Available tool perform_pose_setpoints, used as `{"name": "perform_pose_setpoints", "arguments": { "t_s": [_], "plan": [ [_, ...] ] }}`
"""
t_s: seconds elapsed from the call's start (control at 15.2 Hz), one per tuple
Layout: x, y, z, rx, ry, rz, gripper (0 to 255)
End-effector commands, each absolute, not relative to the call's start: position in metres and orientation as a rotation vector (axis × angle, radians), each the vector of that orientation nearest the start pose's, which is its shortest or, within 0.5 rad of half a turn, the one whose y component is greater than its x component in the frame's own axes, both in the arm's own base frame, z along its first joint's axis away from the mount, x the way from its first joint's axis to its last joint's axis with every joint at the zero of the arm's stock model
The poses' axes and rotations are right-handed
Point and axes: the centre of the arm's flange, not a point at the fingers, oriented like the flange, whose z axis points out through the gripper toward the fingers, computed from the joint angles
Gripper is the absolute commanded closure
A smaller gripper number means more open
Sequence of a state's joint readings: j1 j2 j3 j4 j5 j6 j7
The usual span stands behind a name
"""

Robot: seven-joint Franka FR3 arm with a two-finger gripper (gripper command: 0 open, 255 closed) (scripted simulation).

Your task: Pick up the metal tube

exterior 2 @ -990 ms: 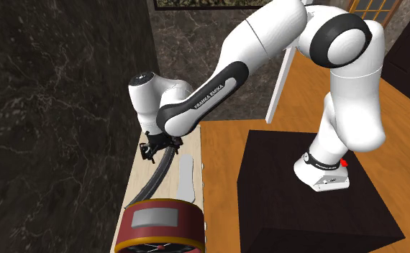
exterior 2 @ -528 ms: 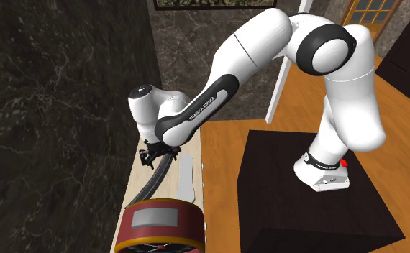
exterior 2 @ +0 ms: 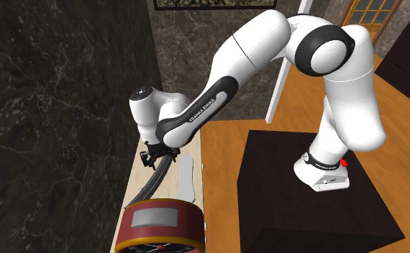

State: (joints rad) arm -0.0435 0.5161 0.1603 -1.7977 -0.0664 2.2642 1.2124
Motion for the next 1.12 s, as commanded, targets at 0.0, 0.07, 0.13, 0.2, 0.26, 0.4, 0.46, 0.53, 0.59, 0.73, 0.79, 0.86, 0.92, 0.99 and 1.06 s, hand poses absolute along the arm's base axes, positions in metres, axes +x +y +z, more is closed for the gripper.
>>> {"name": "perform_pose_setpoints", "arguments": {
  "t_s": [0.0, 0.07, 0.13, 0.2, 0.26, 0.4, 0.46, 0.53, 0.59, 0.73, 0.79, 0.86, 0.92, 0.99, 1.06],
  "plan": [
    [0.646, 0.067, 0.259, -2.705, 1.603, 0.082, 255],
    [0.646, 0.067, 0.260, -2.705, 1.603, 0.082, 255],
    [0.646, 0.067, 0.260, -2.705, 1.603, 0.082, 255],
    [0.646, 0.066, 0.259, -2.705, 1.603, 0.082, 255],
    [0.646, 0.066, 0.265, -2.705, 1.603, 0.082, 255],
    [0.646, 0.066, 0.275, -2.705, 1.603, 0.082, 255],
    [0.646, 0.066, 0.280, -2.705, 1.603, 0.082, 255],
    [0.646, 0.066, 0.286, -2.705, 1.603, 0.082, 255],
    [0.646, 0.066, 0.291, -2.705, 1.603, 0.082, 255],
    [0.646, 0.066, 0.302, -2.705, 1.603, 0.082, 255],
    [0.646, 0.066, 0.307, -2.705, 1.603, 0.082, 255],
    [0.646, 0.066, 0.312, -2.705, 1.603, 0.082, 255],
    [0.646, 0.066, 0.317, -2.705, 1.603, 0.082, 255],
    [0.646, 0.066, 0.323, -2.705, 1.603, 0.082, 255],
    [0.646, 0.066, 0.328, -2.705, 1.603, 0.082, 255]
  ]
}}
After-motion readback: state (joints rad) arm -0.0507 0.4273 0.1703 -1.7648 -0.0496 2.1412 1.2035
